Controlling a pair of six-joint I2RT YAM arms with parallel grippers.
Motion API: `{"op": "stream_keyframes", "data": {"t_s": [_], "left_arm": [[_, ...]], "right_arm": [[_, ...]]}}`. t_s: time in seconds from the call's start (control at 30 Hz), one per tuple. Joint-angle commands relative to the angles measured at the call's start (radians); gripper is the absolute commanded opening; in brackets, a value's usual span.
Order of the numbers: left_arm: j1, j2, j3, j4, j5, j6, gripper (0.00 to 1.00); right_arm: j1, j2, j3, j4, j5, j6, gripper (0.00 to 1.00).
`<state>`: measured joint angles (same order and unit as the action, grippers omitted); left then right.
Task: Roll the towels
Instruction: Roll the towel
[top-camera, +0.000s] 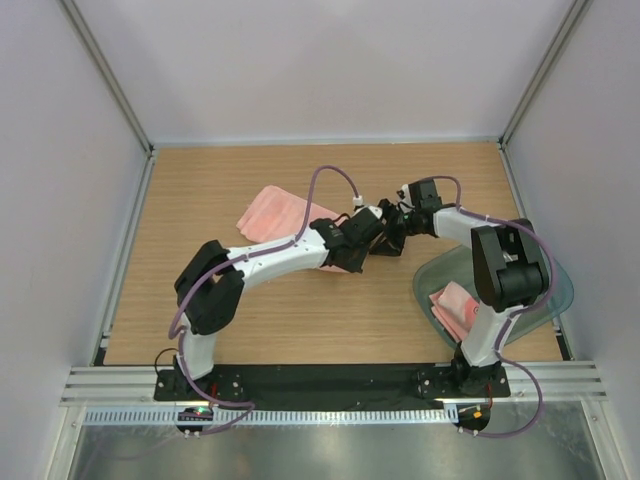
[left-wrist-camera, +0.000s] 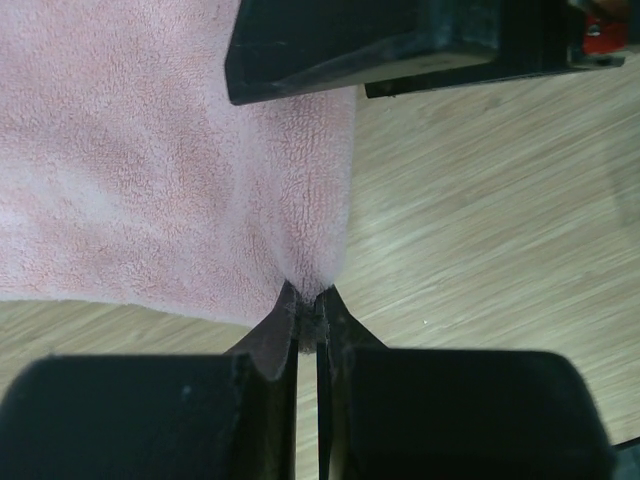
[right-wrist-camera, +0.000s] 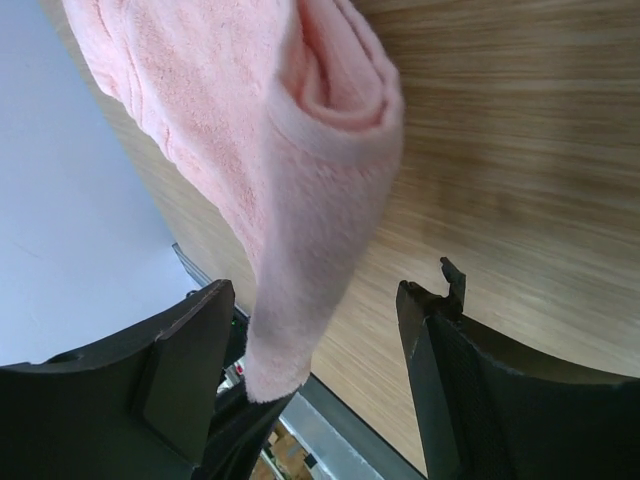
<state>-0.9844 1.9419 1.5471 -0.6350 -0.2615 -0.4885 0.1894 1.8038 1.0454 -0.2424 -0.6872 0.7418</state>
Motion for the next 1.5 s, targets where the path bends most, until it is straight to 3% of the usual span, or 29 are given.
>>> {"op": "stream_keyframes", "data": {"t_s": [0.0, 0.13, 0.23, 0.3, 0.33, 0.43, 0.5, 0.63, 0.7, 0.73, 0.77, 0.8, 0.83, 0.9, 1.0, 1.07, 1.1, 1.13, 1.17, 1.23, 1.47], "left_arm": [[0.000, -0.057, -0.022, 0.040, 0.025, -0.022, 0.00], [0.000, -0.080, -0.044, 0.044, 0.033, -0.027, 0.00], [-0.002, -0.100, -0.065, 0.050, 0.039, -0.032, 0.00], [-0.002, -0.113, -0.079, 0.054, 0.039, -0.033, 0.00], [0.000, -0.116, -0.082, 0.055, 0.039, -0.033, 0.00], [-0.002, -0.123, -0.094, 0.060, 0.047, -0.035, 0.00], [-0.003, -0.129, -0.108, 0.063, 0.054, -0.035, 0.00], [-0.005, -0.147, -0.142, 0.075, 0.082, -0.041, 0.00], [-0.008, -0.153, -0.156, 0.081, 0.093, -0.047, 0.00], [-0.007, -0.158, -0.162, 0.084, 0.096, -0.053, 0.00], [-0.010, -0.165, -0.180, 0.093, 0.100, -0.061, 0.00], [-0.010, -0.166, -0.180, 0.093, 0.102, -0.061, 0.00], [-0.010, -0.167, -0.182, 0.097, 0.105, -0.064, 0.00], [-0.011, -0.167, -0.180, 0.098, 0.110, -0.067, 0.00], [-0.011, -0.167, -0.176, 0.100, 0.120, -0.070, 0.00], [-0.011, -0.167, -0.170, 0.100, 0.139, -0.073, 0.00], [-0.011, -0.166, -0.167, 0.100, 0.146, -0.074, 0.00], [-0.011, -0.163, -0.159, 0.100, 0.166, -0.081, 0.00], [-0.011, -0.161, -0.154, 0.101, 0.177, -0.084, 0.00], [-0.011, -0.162, -0.147, 0.107, 0.198, -0.099, 0.00], [-0.011, -0.156, -0.127, 0.098, 0.257, -0.150, 0.00]], "right_arm": [[0.030, 0.028, 0.054, 0.058, 0.031, 0.033, 0.73], [0.036, 0.060, 0.087, 0.040, 0.058, 0.013, 0.66], [0.036, 0.071, 0.133, -0.047, 0.133, -0.060, 0.43], [0.036, 0.077, 0.165, -0.101, 0.172, -0.091, 0.35], [0.035, 0.083, 0.172, -0.115, 0.193, -0.111, 0.25], [0.036, 0.094, 0.206, -0.159, 0.230, -0.136, 0.15], [0.036, 0.097, 0.232, -0.187, 0.245, -0.160, 0.15], [0.035, 0.094, 0.278, -0.257, 0.302, -0.211, 0.45], [0.036, 0.088, 0.297, -0.290, 0.339, -0.237, 0.43], [0.035, 0.085, 0.301, -0.299, 0.351, -0.243, 0.39], [0.035, 0.081, 0.315, -0.316, 0.366, -0.255, 0.12], [0.035, 0.081, 0.318, -0.319, 0.365, -0.256, 0.12], [0.035, 0.083, 0.320, -0.321, 0.362, -0.259, 0.03], [0.033, 0.081, 0.321, -0.324, 0.359, -0.259, 0.01], [0.033, 0.074, 0.326, -0.334, 0.363, -0.263, 0.01], [0.035, 0.072, 0.340, -0.351, 0.383, -0.275, 0.18], [0.035, 0.071, 0.352, -0.371, 0.397, -0.280, 0.31], [0.033, 0.066, 0.360, -0.383, 0.411, -0.283, 0.56], [0.030, 0.062, 0.367, -0.408, 0.443, -0.294, 0.62], [0.016, 0.051, 0.392, -0.431, 0.472, -0.301, 0.70], [-0.019, -0.026, 0.464, -0.523, 0.548, -0.335, 0.75]]}}
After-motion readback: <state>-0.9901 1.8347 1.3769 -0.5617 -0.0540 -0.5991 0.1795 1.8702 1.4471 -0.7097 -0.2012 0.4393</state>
